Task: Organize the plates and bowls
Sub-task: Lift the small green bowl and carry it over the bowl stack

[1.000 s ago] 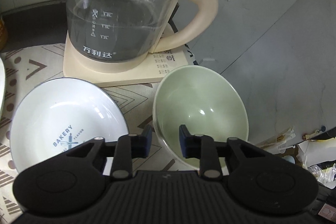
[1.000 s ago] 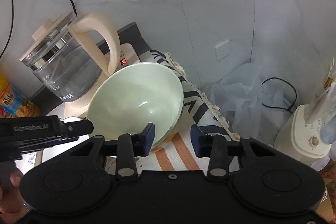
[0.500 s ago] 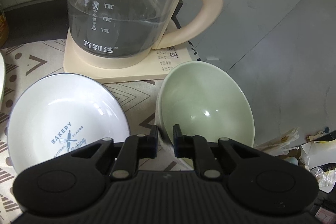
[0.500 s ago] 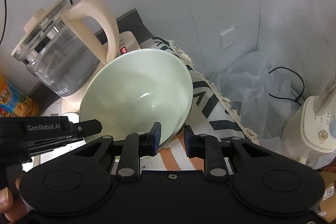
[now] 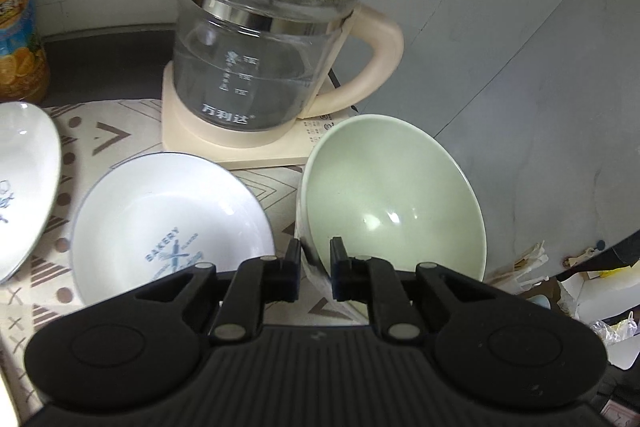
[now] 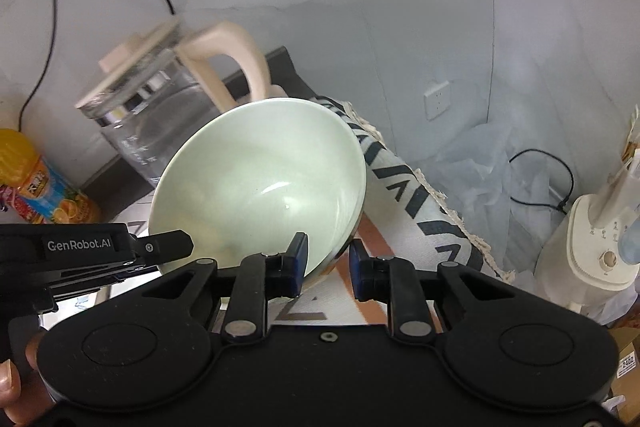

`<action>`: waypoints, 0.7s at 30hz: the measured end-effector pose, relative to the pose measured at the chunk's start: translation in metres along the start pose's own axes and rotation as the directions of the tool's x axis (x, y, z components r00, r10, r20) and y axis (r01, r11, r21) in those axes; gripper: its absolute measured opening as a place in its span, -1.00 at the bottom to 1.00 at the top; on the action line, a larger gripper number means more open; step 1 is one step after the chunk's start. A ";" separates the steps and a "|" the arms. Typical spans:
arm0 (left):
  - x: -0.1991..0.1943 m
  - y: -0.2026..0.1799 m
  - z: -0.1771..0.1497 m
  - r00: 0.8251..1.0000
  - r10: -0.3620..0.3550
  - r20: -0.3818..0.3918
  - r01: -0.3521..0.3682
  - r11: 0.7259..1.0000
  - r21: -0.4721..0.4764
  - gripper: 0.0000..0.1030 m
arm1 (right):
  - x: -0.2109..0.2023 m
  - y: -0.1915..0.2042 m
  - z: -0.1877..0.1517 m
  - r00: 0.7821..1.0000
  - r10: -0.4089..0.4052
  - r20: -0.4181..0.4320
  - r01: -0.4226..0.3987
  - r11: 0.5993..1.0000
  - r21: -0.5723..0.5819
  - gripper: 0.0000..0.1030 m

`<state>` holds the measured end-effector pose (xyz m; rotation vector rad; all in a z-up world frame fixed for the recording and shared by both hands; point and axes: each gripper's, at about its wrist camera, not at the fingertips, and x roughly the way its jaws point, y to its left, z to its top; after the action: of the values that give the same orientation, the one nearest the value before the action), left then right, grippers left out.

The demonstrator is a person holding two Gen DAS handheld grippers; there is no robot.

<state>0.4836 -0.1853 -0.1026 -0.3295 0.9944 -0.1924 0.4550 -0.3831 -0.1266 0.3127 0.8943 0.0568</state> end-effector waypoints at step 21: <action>-0.091 0.042 -0.044 0.997 0.005 0.073 -0.004 1.000 -0.011 -0.75 | -0.071 0.055 -0.049 0.997 0.032 0.071 -0.028 0.998 -0.059 -0.57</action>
<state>0.3981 -0.1267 -0.0684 -0.3416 0.9242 -0.1700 0.3768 -0.3314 -0.0859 0.2724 0.8156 0.0983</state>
